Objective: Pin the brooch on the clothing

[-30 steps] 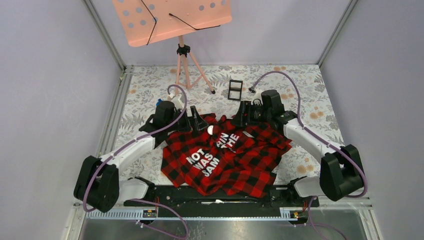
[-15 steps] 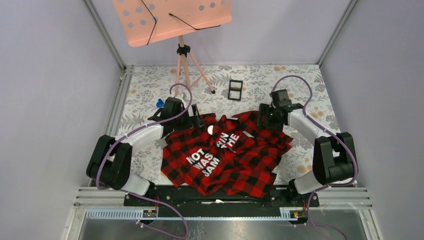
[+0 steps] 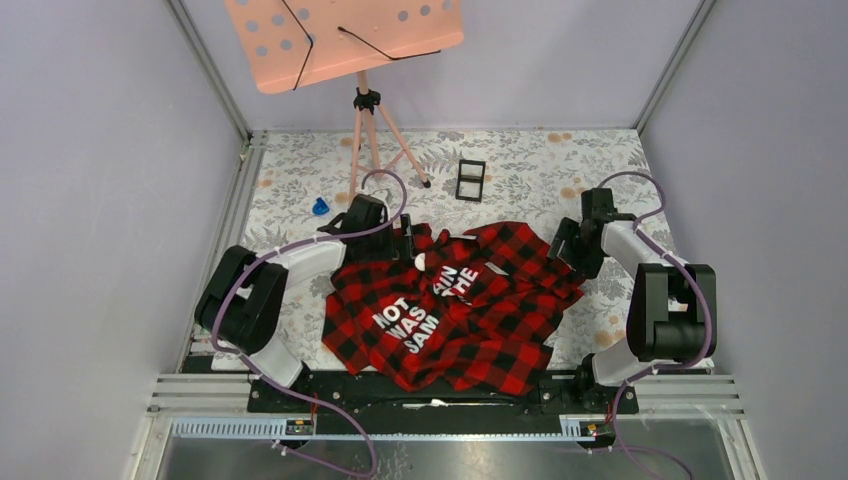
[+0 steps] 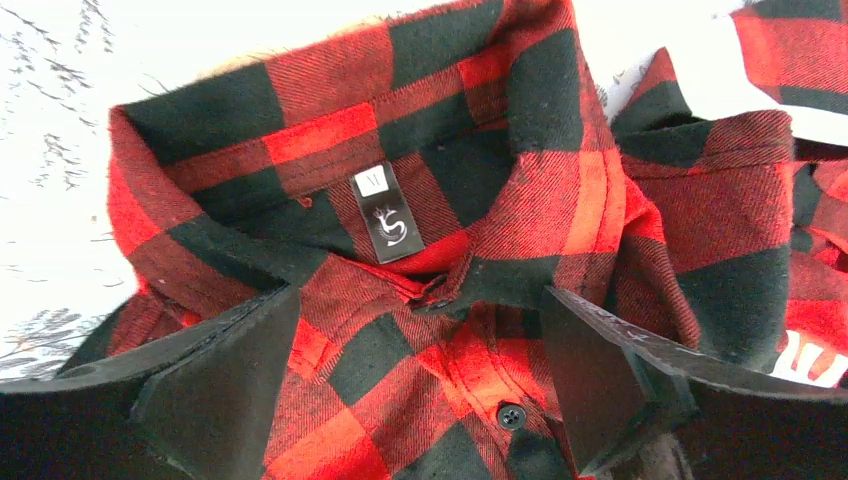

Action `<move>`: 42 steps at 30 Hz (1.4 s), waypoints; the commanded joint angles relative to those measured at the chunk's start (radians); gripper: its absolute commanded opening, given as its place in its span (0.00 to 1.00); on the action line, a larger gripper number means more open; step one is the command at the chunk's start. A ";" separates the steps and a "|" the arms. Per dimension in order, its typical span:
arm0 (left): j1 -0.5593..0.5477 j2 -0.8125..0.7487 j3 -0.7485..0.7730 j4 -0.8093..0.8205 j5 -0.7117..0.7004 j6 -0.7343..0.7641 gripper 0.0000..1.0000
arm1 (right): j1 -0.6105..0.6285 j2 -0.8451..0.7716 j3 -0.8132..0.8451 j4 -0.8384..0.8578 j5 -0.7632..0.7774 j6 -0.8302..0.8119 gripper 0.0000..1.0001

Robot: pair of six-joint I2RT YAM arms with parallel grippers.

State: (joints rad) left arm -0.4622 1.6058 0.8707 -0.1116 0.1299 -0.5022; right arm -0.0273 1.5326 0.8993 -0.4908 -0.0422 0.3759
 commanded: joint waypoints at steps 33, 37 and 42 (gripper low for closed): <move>0.200 -0.201 -0.195 0.041 -0.273 -0.124 0.00 | -0.048 0.128 0.236 -0.097 0.147 -0.071 0.01; 0.215 -0.214 -0.206 0.049 -0.256 -0.131 0.00 | -0.047 0.121 0.217 -0.154 -0.101 -0.066 0.37; 0.217 -0.216 -0.202 0.057 -0.233 -0.137 0.00 | -0.043 0.030 0.062 -0.107 -0.235 -0.035 0.63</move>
State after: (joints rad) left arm -0.2539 1.4212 0.6685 -0.1024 -0.0891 -0.6289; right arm -0.0757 1.6428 1.0485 -0.5682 -0.1192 0.3264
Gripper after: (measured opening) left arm 0.043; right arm 0.538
